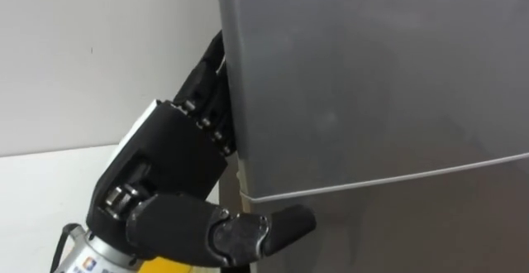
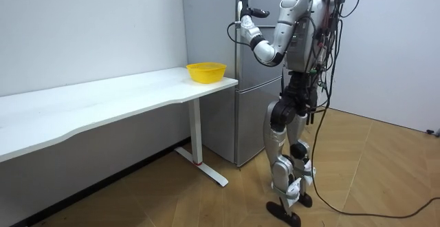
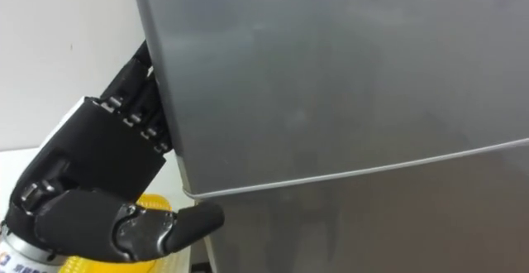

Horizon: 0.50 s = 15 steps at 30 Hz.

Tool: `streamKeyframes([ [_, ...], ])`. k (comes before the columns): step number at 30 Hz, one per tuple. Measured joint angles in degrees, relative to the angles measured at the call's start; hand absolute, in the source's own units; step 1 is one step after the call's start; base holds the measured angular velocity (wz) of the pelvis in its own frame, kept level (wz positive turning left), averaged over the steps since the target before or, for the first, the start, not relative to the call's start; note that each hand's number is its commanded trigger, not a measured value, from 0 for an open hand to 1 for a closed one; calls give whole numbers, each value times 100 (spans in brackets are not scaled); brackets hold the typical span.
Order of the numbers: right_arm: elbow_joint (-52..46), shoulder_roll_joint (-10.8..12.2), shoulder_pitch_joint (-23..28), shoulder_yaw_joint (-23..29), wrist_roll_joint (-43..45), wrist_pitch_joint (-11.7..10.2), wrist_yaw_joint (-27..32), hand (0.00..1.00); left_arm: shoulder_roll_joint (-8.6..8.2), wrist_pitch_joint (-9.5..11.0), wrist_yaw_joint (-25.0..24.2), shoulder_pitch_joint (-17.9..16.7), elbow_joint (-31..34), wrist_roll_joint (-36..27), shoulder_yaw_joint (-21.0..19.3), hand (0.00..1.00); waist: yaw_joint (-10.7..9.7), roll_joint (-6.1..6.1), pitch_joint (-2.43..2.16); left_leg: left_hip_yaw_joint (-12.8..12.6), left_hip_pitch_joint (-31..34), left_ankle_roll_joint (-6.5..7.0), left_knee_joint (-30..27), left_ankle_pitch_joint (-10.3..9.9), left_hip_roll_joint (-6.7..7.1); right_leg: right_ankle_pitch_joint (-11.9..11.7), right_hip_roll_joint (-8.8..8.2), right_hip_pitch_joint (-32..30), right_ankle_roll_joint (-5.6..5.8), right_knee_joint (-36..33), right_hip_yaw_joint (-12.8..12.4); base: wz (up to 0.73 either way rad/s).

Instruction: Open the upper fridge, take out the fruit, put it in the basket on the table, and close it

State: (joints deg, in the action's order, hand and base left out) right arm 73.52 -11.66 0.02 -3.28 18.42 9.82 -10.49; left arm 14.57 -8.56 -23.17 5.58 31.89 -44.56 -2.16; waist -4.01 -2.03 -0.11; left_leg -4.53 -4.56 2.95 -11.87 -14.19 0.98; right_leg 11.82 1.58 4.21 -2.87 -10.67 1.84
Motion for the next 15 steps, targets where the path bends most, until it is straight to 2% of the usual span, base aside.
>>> streamKeyframes([
  [3,-3,-19,-11,-2,1,24,-76,0,22,18,-32,1,4,-331,5,0,3,0,-1,1,26,0,-10,0,1,-2,-3,-23,3,0,3,0],
  [9,-22,-64,-18,-111,18,23,-212,0,-3,97,-220,0,5,-595,43,0,1,2,-1,2,20,0,-81,0,14,-16,-19,68,23,5,-3,3],
  [12,-18,-91,-106,-236,-1,10,-223,0,-43,279,-287,3,5,-735,237,0,2,7,1,-1,3,1,-97,0,27,-23,-33,67,35,2,-23,5],
  [15,-52,-95,-131,-268,-11,-32,-216,0,-40,281,-512,12,5,-876,377,0,6,26,0,-1,23,2,-127,-1,34,-26,-41,68,41,1,-25,5],
])
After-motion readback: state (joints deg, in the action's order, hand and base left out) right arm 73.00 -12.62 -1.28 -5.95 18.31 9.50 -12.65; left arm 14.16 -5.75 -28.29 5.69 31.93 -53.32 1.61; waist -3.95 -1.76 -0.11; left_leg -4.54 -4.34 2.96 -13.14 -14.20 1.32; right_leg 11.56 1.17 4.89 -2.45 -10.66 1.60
